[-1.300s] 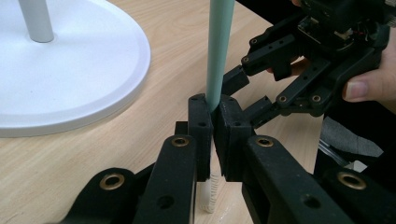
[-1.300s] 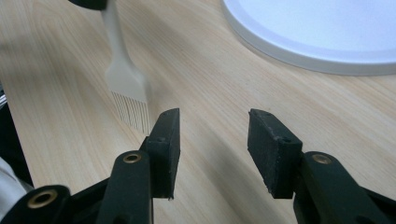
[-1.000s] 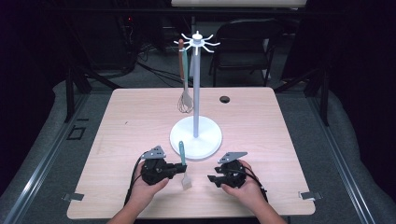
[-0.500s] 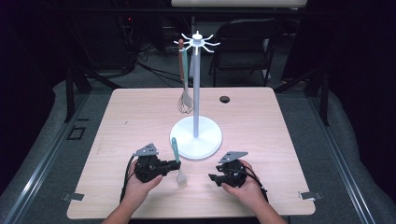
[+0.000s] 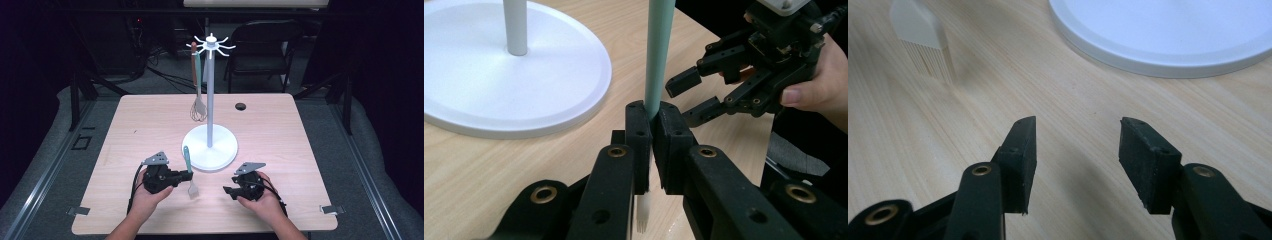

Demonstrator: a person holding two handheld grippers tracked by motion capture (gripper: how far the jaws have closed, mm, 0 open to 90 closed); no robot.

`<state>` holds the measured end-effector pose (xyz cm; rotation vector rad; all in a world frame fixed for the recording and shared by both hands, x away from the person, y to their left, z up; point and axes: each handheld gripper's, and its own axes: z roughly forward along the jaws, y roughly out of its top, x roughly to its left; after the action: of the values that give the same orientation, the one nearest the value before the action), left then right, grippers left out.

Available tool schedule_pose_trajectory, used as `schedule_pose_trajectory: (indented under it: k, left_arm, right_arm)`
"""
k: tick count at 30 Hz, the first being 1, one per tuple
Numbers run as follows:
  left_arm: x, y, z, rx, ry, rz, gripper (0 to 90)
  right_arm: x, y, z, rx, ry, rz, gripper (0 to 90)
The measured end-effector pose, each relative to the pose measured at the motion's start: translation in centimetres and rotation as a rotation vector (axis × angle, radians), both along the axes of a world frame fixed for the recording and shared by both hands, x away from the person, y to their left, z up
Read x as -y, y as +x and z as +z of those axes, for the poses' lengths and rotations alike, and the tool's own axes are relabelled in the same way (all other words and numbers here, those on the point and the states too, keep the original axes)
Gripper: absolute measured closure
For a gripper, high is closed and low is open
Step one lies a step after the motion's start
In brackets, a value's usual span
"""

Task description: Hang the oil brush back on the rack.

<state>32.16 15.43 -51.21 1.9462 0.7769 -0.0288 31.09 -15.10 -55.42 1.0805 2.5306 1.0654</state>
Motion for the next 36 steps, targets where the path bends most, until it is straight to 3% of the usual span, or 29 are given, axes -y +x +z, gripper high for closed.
schedule_pose_trajectory:
  k: [4, 8, 21, 27, 36]
  left_arm:
    - [0.0, 0.3, 1.1, 0.010, 0.026, -0.014, 85.4]
    - [0.1, 1.0, 3.0, 0.028, 0.038, -0.022, 85.3]
    - [1.9, 3.9, 12.7, 0.115, 0.032, -0.089, 85.3]
    - [3.2, 5.5, 16.3, 0.103, -0.005, -0.137, 85.4]
    - [5.6, 7.6, 20.4, 0.099, 0.009, -0.144, 85.4]
  right_arm:
    - [0.1, 0.0, 0.1, 0.004, 0.008, -0.007, 48.7]
    - [0.1, 0.1, 0.0, 0.008, 0.011, -0.012, 48.0]
    - [0.1, 0.1, 0.1, 0.020, 0.019, -0.026, 47.4]
    - [0.1, 0.1, 0.2, 0.023, 0.025, -0.024, 47.4]
    - [0.1, 0.0, 0.1, 0.030, 0.017, -0.019, 47.0]
